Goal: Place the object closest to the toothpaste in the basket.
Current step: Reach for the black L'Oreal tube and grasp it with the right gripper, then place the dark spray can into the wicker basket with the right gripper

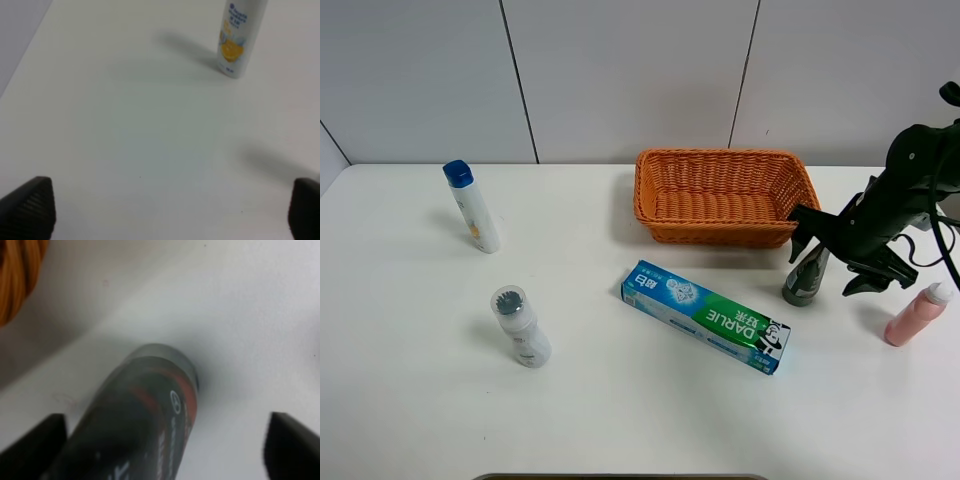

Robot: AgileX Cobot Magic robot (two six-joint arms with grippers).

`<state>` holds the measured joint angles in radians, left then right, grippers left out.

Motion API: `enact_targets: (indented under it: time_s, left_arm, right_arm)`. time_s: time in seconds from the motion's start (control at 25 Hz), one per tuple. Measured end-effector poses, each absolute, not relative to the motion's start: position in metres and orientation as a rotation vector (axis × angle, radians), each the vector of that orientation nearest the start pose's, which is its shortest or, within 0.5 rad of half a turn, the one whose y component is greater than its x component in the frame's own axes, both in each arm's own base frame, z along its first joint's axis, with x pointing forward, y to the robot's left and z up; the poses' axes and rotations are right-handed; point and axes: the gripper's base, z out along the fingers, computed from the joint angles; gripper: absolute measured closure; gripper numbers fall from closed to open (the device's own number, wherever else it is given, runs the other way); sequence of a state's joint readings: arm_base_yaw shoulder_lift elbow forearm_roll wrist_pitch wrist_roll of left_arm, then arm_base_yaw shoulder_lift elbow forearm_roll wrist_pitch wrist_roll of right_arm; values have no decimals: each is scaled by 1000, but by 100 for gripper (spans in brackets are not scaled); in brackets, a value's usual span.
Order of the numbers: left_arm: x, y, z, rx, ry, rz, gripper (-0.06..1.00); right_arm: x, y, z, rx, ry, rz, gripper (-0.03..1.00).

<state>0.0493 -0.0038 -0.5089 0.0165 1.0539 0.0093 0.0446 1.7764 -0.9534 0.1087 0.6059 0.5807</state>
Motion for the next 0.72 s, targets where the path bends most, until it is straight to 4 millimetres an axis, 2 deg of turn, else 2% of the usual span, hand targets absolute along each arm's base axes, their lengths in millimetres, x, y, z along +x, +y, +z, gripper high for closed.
enact_targets:
  time_s: [0.16,0.4,0.72]
  left_arm:
    - [-6,1,280,-42,2025,56,0]
    - [-6,1,280,-42,2025,56,0]
    - [-6,1,280,-42,2025,58,0]
  right_arm:
    - [317,20,149,900,2804,203,42]
    - [317,20,149,900,2804,203,62]
    - [317,20,149,900,2804,203,62]
